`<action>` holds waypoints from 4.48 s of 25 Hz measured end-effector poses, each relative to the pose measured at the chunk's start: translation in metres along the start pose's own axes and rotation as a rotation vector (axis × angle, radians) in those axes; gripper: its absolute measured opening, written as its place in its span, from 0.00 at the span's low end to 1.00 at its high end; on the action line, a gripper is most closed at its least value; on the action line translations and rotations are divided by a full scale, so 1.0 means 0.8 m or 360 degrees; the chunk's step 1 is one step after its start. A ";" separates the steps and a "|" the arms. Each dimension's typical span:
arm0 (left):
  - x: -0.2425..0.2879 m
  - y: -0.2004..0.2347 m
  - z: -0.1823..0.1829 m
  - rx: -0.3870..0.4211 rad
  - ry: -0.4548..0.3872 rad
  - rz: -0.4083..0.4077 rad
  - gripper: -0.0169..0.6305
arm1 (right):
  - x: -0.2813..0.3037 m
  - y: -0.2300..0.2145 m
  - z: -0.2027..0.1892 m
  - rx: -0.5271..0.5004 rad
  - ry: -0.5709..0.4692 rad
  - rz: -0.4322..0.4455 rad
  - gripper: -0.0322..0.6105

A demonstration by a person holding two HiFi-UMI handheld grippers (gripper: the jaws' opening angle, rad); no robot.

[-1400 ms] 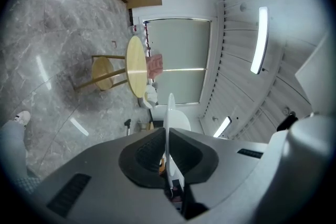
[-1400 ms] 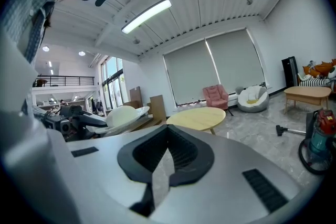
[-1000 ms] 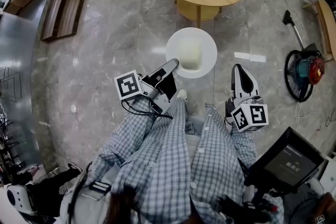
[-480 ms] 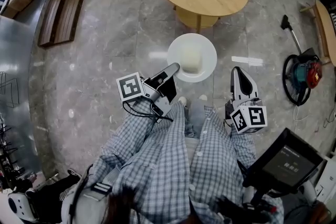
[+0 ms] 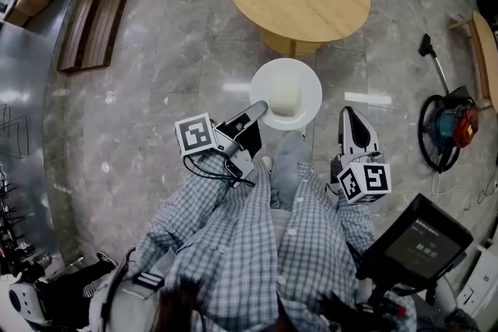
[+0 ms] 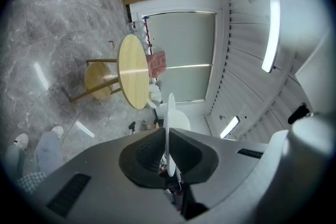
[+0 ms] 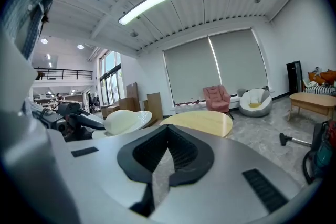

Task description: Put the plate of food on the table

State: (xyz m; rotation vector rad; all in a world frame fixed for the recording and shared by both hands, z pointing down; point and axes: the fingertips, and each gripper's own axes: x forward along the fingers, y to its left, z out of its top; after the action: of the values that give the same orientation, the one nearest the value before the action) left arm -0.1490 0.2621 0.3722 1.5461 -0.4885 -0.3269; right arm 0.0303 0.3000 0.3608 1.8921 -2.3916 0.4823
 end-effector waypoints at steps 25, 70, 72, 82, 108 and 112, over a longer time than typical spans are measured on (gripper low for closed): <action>0.168 -0.040 0.095 0.0017 -0.0215 -0.0048 0.06 | 0.144 -0.143 0.080 -0.0031 0.0010 0.0161 0.06; 0.385 0.043 0.343 0.0069 0.0138 0.0108 0.06 | 0.468 -0.195 0.089 0.1183 0.0422 0.0440 0.13; 0.387 0.050 0.342 0.0046 0.0126 0.0096 0.06 | 0.470 -0.198 0.082 0.1191 0.0453 0.0415 0.13; 0.379 0.104 0.347 0.0045 0.0088 0.0195 0.05 | 0.491 -0.197 0.031 0.1169 0.0648 0.0425 0.13; 0.432 0.206 0.352 -0.0016 0.0129 0.0392 0.05 | 0.542 -0.259 -0.062 0.1255 0.0872 0.0367 0.13; 0.429 0.210 0.348 -0.0025 0.0132 0.0413 0.05 | 0.539 -0.258 -0.067 0.1264 0.0894 0.0351 0.13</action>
State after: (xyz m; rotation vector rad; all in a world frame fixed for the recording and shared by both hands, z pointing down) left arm -0.0077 -0.1482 0.5602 1.4547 -0.6121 -0.0662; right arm 0.1129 -0.1319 0.5550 1.3482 -2.1545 1.9056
